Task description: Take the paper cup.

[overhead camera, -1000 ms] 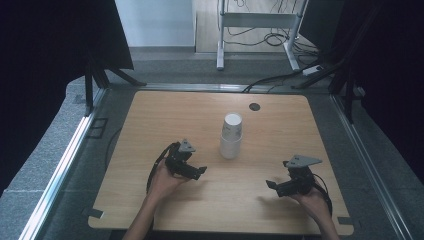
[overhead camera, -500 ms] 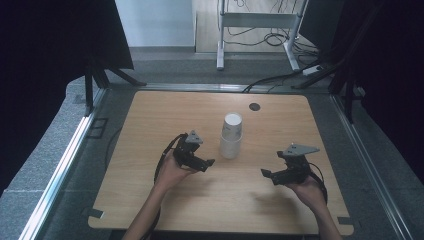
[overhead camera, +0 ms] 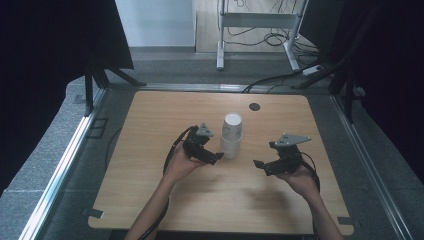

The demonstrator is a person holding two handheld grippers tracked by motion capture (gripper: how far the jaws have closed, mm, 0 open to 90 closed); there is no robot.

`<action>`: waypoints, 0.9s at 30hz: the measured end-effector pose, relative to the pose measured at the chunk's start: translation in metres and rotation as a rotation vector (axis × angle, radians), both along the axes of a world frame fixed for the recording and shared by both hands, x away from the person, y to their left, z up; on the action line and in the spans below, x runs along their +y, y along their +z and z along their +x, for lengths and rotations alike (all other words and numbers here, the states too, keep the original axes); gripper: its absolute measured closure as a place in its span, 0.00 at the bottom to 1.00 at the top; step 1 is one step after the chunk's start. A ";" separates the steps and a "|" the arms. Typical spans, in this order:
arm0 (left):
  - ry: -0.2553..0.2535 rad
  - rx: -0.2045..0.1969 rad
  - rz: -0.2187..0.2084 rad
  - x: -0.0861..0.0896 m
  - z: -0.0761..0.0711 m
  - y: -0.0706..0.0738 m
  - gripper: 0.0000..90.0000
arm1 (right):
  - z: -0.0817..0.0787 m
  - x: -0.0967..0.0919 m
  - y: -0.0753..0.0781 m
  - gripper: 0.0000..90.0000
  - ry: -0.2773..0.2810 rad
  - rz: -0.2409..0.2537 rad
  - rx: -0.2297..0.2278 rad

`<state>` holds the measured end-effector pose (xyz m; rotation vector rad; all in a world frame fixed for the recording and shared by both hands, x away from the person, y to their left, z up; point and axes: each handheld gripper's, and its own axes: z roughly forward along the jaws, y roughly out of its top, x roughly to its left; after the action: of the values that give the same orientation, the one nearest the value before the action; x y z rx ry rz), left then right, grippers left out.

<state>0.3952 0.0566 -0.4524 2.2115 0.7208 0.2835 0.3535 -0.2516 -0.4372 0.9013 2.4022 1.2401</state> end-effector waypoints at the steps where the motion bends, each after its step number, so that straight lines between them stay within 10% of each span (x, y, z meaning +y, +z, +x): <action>1: -0.002 -0.003 0.001 -0.002 0.001 0.000 0.06 | 0.002 0.001 0.001 0.05 0.001 0.007 -0.002; 27: -0.017 -0.045 -0.024 -0.042 0.027 -0.001 0.15 | 0.029 0.020 0.020 0.14 0.012 -0.014 -0.035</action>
<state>0.4217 0.0150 -0.4538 2.1808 0.6776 0.3139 0.3823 -0.2321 -0.4173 0.8556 2.3900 1.2314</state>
